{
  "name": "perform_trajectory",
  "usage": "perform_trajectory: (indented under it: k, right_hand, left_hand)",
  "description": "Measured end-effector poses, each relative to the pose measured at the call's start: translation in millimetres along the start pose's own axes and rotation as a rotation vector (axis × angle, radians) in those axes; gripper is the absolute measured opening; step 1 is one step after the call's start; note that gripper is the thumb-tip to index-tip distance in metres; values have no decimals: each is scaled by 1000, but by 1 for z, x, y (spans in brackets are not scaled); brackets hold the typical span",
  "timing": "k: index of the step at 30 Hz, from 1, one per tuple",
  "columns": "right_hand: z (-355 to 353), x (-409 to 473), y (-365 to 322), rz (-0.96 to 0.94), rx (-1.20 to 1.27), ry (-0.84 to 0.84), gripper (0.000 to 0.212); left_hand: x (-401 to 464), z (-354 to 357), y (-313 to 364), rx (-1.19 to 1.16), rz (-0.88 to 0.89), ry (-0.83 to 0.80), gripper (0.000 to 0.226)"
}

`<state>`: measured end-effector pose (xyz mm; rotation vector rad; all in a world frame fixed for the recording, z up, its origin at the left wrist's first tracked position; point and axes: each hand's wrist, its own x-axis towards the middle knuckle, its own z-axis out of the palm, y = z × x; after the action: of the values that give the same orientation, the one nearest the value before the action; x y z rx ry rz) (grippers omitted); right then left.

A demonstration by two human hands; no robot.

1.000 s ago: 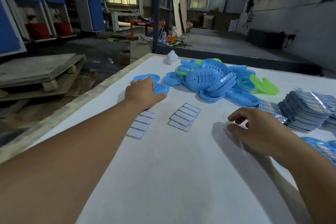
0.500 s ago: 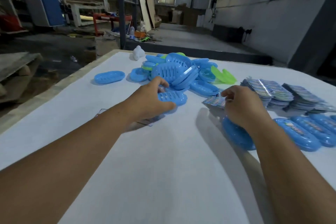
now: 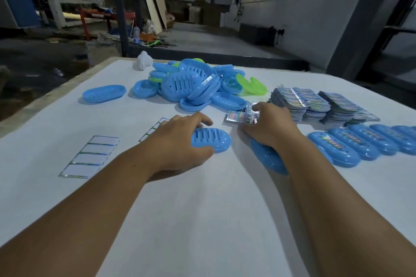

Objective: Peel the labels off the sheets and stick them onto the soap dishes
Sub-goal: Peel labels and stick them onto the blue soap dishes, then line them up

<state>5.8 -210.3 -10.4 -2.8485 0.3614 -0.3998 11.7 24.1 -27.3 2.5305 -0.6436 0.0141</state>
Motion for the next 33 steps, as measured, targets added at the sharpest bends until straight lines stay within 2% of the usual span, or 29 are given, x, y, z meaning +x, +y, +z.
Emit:
perform_trajectory:
  k: [3, 6, 8, 11, 14, 17, 19, 22, 25, 27, 33]
  right_hand:
    - [0, 1, -2, 0, -17, -12, 47]
    - [-2, 1, -3, -13, 23, -9, 25]
    - [-3, 0, -4, -29, 62, 26, 21]
    - [-4, -3, -8, -96, 183, 95, 26]
    - [-5, -5, -19, -187, 408, 118, 23]
    - [-5, -9, -29, -265, 600, 71, 41]
    - [-4, -12, -35, -310, 710, 27, 55]
    - [1, -15, -42, -360, 830, -51, 64]
    - [3, -17, -47, -368, 873, -101, 66]
    - [2, -18, -48, -352, 937, -91, 58]
    - [-2, -18, -51, -99, 1233, -140, 33]
  left_hand:
    - [1, 1, 1, 55, 45, 35, 48]
    - [4, 5, 1, 59, 61, 88, 39]
    - [5, 6, 0, 27, 52, 133, 35]
    - [8, 5, -2, -75, 34, 209, 28]
    - [8, 5, -1, -234, -9, 291, 34]
    - [9, 3, 2, -409, -88, 374, 36]
    - [10, 0, 2, -541, -108, 370, 28]
    - [11, -3, 1, -732, -118, 292, 18]
    - [12, -5, 2, -844, -158, 273, 15]
    - [14, -6, 2, -877, -193, 286, 16]
    - [13, -8, 2, -852, -232, 364, 14]
